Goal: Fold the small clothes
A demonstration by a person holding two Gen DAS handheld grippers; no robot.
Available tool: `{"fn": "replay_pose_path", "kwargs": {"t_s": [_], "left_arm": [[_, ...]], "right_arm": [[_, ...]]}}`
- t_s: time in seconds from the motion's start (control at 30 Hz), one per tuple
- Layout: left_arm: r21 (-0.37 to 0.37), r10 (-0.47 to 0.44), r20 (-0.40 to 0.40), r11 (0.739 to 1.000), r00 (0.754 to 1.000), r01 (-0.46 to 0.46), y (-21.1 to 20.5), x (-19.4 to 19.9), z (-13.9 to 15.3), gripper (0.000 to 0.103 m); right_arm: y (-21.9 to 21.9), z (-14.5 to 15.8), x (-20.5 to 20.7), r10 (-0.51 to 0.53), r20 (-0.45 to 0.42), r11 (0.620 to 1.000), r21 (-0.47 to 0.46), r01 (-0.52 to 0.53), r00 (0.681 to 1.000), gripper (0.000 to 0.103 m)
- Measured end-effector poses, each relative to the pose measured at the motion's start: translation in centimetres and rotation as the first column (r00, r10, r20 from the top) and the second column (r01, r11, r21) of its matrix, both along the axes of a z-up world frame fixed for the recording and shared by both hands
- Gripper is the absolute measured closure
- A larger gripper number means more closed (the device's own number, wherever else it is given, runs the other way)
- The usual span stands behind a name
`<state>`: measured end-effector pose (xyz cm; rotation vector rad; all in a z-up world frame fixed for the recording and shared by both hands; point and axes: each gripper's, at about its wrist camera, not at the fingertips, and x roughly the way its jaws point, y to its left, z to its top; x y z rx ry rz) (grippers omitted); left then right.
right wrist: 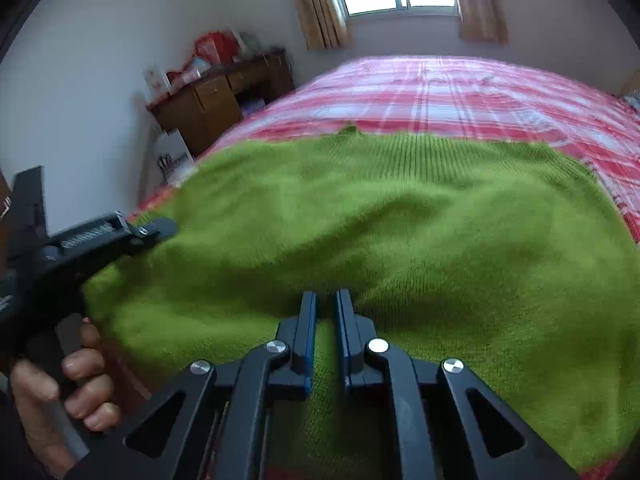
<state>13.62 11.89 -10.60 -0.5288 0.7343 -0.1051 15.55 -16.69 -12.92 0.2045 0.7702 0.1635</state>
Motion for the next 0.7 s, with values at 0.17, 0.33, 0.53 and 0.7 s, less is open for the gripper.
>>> {"fn": "replay_pose_path", "kwargs": {"t_s": [0.17,0.33,0.53,0.7], "left_arm": [[0.040,0.016,0.038,0.999,0.999,-0.018,-0.8,-0.1,1.4,0.080],[0.169,-0.060,0.136,0.985,0.989,0.036,-3.6,-0.9,4.5,0.082],[0.294,-0.242,0.176,0.938,0.954,0.184,-9.5,-1.8,5.9,0.082],[0.375,-0.345,0.125,0.884,0.930,0.278,-13.0,-2.5,3.8,0.083]], "right_arm": [[-1.0,-0.5,-0.1,-0.004,0.002,0.997,0.073,0.004,1.000,0.094],[-0.6,-0.5,0.0,-0.005,0.008,0.997,0.074,0.005,1.000,0.094],[-2.2,-0.4,-0.6,-0.020,0.015,0.984,0.176,0.017,1.000,0.094],[-5.2,0.9,-2.6,-0.100,0.040,0.977,0.195,0.090,0.994,0.093]]}}
